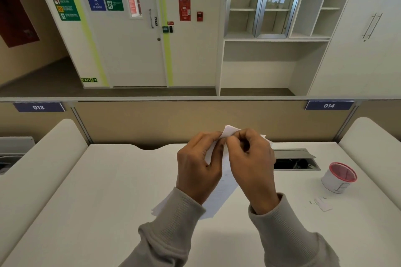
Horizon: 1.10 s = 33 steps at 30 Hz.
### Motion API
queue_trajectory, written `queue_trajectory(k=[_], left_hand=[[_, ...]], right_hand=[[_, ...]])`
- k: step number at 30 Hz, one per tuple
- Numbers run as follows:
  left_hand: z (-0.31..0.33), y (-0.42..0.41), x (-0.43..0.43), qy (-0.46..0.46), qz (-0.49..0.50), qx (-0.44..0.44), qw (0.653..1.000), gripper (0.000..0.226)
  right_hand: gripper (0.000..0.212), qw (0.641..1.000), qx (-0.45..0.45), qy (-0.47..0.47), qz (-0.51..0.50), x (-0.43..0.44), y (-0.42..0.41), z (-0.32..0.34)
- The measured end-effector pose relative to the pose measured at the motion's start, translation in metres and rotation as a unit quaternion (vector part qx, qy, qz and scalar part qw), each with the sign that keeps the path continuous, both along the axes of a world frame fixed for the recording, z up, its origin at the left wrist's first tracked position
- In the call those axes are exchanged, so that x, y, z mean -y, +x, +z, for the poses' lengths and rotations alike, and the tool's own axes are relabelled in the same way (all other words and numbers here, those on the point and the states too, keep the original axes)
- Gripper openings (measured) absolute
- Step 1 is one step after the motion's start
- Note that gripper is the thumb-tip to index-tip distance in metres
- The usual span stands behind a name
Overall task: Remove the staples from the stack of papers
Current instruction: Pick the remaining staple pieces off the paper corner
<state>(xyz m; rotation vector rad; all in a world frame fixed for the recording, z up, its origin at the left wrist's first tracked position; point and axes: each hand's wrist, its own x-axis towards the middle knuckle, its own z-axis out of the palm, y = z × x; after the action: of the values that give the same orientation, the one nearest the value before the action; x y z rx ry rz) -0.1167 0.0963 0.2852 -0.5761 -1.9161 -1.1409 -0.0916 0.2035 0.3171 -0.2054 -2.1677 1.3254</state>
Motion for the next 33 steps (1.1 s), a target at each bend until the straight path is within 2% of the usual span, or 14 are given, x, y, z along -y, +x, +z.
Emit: queue_trajectory(k=[3,6,9,15,23,27,33], left_hand=[[-0.003,-0.003,-0.003,-0.017,0.023,-0.012,1.000,0.018],[-0.008,-0.007,-0.004,-0.031,0.032,-0.021,0.999,0.022],[-0.011,-0.011,-0.007,-0.026,0.042,-0.025,0.998,0.022],[-0.010,-0.021,-0.005,0.030,0.015,0.025,0.999,0.019],[-0.010,-0.022,-0.009,0.137,-0.071,0.163,0.974,0.015],[-0.012,-0.024,-0.011,0.169,-0.076,0.188,0.964,0.014],[-0.019,-0.029,-0.015,0.175,-0.072,0.190,0.963,0.013]], right_hand=[[0.024,0.987,0.046,-0.141,0.060,-0.004,-0.002,0.004],[0.033,0.963,0.072,-0.230,0.119,-0.010,-0.003,0.009],[0.048,0.946,0.096,-0.265,0.160,-0.016,-0.004,0.006],[0.028,0.937,0.070,-0.270,0.209,-0.019,0.000,-0.007],[0.027,0.939,0.026,-0.284,0.192,-0.051,-0.010,-0.032],[0.024,0.939,0.016,-0.307,0.154,-0.080,-0.017,-0.052],[0.019,0.937,0.051,-0.344,0.043,-0.147,-0.035,-0.103]])
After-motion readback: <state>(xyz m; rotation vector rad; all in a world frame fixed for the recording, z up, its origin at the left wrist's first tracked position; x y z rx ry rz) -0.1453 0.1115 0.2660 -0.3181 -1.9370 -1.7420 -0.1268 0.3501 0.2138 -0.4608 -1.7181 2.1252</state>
